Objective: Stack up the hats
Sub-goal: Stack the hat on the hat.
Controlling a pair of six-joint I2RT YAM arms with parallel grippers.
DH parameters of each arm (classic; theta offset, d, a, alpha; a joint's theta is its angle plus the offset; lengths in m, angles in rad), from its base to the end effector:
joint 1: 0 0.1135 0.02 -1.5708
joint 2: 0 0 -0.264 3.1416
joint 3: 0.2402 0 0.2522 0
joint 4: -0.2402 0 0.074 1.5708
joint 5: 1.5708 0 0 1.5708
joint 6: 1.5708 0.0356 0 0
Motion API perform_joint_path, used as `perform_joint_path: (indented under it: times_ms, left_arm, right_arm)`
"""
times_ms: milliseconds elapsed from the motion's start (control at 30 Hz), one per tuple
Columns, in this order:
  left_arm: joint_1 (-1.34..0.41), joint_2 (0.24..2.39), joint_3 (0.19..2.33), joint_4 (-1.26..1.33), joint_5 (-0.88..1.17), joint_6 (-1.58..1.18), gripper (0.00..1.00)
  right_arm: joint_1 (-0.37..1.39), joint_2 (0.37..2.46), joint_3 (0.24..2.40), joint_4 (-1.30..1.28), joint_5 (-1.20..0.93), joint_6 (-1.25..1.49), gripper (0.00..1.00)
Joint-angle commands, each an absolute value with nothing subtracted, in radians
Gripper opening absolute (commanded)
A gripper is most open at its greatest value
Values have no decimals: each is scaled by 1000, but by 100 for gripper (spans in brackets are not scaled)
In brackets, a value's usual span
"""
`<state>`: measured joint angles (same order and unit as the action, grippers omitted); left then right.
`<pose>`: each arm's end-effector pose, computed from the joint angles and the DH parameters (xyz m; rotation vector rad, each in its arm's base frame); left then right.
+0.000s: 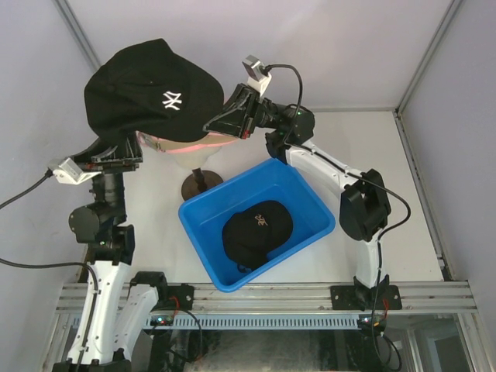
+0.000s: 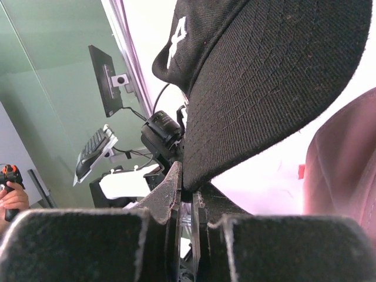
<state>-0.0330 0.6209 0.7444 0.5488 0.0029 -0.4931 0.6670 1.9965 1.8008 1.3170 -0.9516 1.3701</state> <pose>0.1267 -0.0043 0.4251 -0.2045 0.8851 -0.4912 0.3137 0.2839 0.4504 -0.9015 0.8726 2.0324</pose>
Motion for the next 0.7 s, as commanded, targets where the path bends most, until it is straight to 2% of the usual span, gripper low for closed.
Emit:
perform_joint_path:
  times_ms: [0, 467, 533, 667]
  left_arm:
    - [-42, 594, 706, 686, -91, -412, 60]
    - [-46, 641, 699, 866, -94, -335, 57]
    - [-45, 658, 712, 873, -84, -322, 52]
    - [-46, 687, 744, 877, -52, -298, 27]
  right_arm:
    - [676, 1937, 1788, 1319, -920, 1361, 0]
    - [665, 1955, 1770, 1303, -916, 1361, 0]
    - [667, 1956, 1763, 1305, -918, 1361, 0]
    - [667, 1957, 1760, 1313, -920, 1361, 0]
